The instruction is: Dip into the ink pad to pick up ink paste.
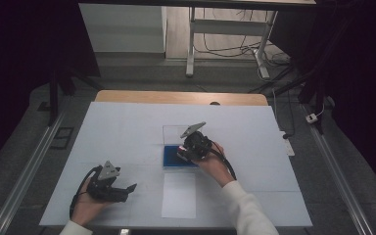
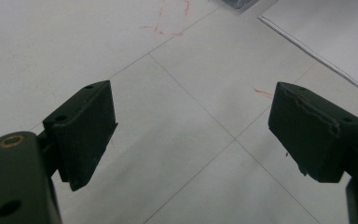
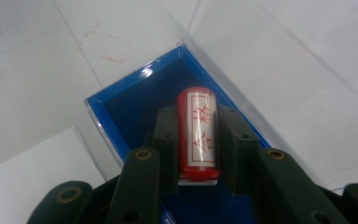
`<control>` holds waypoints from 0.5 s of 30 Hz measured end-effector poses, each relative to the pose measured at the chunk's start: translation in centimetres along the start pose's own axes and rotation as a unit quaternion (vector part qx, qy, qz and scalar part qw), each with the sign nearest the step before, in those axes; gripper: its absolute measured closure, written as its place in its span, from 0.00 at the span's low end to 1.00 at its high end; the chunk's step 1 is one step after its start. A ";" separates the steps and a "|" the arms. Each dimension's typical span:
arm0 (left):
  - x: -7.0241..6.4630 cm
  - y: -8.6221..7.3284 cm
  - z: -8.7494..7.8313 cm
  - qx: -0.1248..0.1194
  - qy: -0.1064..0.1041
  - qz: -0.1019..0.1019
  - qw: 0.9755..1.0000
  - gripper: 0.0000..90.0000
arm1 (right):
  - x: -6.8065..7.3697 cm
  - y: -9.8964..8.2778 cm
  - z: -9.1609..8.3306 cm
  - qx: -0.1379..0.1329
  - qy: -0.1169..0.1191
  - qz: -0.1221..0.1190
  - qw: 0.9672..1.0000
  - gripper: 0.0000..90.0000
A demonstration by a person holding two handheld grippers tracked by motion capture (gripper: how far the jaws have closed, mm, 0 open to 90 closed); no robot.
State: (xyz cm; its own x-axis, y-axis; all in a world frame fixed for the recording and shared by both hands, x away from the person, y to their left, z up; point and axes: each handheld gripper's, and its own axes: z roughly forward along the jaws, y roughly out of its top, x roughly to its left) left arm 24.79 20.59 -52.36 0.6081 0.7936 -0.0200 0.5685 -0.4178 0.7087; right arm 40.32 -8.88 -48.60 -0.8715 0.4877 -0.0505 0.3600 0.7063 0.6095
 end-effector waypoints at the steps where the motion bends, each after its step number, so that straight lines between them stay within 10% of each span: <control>1: 0.0 0.0 0.0 0.001 0.001 0.000 1.000 0.17 | 0.0 0.0 0.0 0.000 -0.001 0.000 1.000 0.79; 15: 0.0 0.0 0.0 -0.001 0.000 0.001 1.000 0.17 | 0.3 0.0 0.0 -0.006 -0.011 -0.005 1.000 0.78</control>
State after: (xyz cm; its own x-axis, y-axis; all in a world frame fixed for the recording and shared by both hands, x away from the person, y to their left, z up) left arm 24.76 20.57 -52.31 0.6096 0.7925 -0.0195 0.5668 -0.4186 0.7096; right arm 40.05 -8.78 -48.60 -0.8676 0.4916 -0.0744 0.3465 0.7052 0.6186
